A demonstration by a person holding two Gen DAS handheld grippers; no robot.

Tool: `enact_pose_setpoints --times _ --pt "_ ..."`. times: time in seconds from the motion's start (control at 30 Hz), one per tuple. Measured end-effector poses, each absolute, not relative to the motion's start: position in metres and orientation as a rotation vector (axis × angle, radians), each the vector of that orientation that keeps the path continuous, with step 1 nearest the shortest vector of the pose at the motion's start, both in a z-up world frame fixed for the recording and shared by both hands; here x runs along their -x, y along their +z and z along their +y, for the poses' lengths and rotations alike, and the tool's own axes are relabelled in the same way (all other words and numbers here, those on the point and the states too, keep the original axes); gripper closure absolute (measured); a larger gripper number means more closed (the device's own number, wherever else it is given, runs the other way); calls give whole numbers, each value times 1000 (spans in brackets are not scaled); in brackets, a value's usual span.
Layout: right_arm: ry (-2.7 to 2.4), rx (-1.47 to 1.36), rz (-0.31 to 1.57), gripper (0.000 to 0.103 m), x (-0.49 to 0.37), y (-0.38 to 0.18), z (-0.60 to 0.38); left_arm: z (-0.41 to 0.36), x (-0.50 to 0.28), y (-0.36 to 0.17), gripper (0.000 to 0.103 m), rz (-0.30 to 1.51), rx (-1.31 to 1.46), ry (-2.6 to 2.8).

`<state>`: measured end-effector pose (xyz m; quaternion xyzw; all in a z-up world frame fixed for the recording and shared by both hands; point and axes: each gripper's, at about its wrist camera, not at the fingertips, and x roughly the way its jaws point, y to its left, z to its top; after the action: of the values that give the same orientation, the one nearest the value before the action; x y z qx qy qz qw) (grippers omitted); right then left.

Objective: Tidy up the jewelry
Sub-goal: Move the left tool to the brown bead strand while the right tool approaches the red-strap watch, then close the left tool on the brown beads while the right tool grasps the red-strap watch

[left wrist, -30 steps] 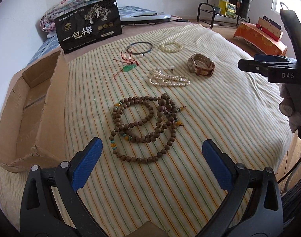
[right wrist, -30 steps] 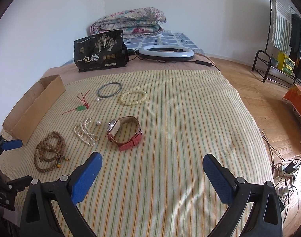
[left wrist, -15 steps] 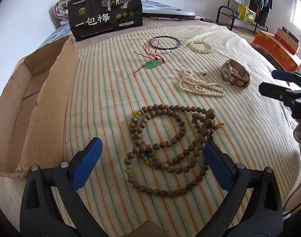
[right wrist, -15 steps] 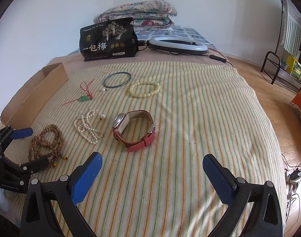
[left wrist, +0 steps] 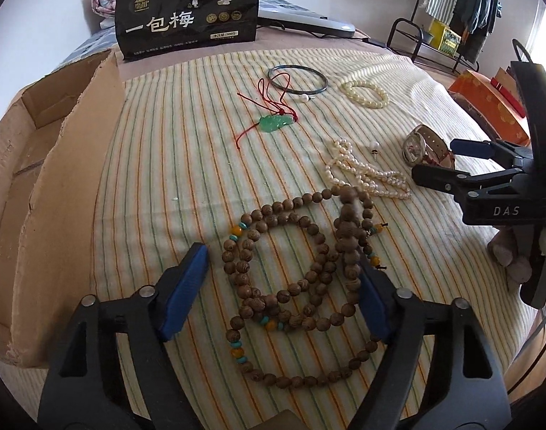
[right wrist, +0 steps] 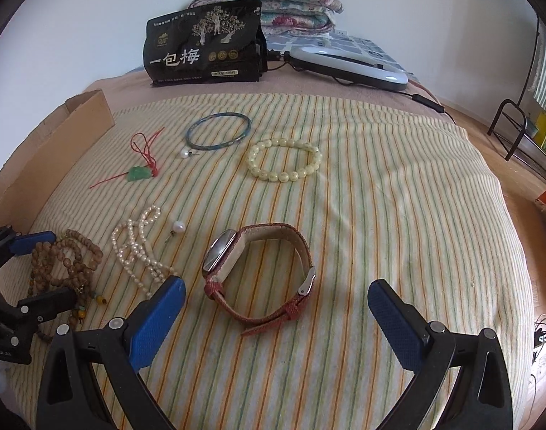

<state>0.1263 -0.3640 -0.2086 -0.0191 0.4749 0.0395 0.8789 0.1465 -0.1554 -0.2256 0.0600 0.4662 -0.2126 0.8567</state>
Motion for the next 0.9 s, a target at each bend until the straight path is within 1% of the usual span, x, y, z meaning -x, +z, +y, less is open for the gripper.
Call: enact_pose_setpoints --times 0.07,0.13,0.17,0.2,0.23,0.27,0.3,0.33,0.37,0.4,0.43,0.47,0.67,0.9 --pt "83 42 994 0 -129 -210 -363 -155 -148 -225 39 973 -120 -449" --pt "81 48 989 0 -130 -211 -362 -155 -148 -224 56 967 -114 -449" --pt "83 49 987 1 -130 -211 -361 -154 -148 -224 60 968 -109 -452" --pt "86 52 986 4 -130 -211 -360 -154 -149 -224 66 967 -104 -452" --pt "88 54 985 6 -129 -211 -360 -154 -149 -224 74 966 -100 -453" --pt "88 54 983 10 -128 -211 -360 -153 -149 -223 78 965 -96 -455" --pt "85 53 979 15 -127 -210 -360 -153 -150 -223 85 966 -92 -460" --pt "82 48 976 21 -126 -209 -361 -154 -150 -222 87 966 -90 -468" --pt "85 41 974 24 -126 -209 -362 -154 -149 -222 88 963 -91 -470" --pt "92 33 970 29 -125 -208 -362 -154 -149 -222 89 960 -93 -472" --pt "100 28 968 37 -123 -207 -362 -155 -148 -221 91 957 -94 -472" --pt "103 27 968 41 -122 -206 -362 -155 -147 -220 91 954 -94 -472" --pt "113 29 948 41 -112 -195 -361 -154 -137 -205 92 920 -97 -483" --pt "105 39 906 41 -94 -169 -361 -147 -123 -174 92 855 -87 -487"
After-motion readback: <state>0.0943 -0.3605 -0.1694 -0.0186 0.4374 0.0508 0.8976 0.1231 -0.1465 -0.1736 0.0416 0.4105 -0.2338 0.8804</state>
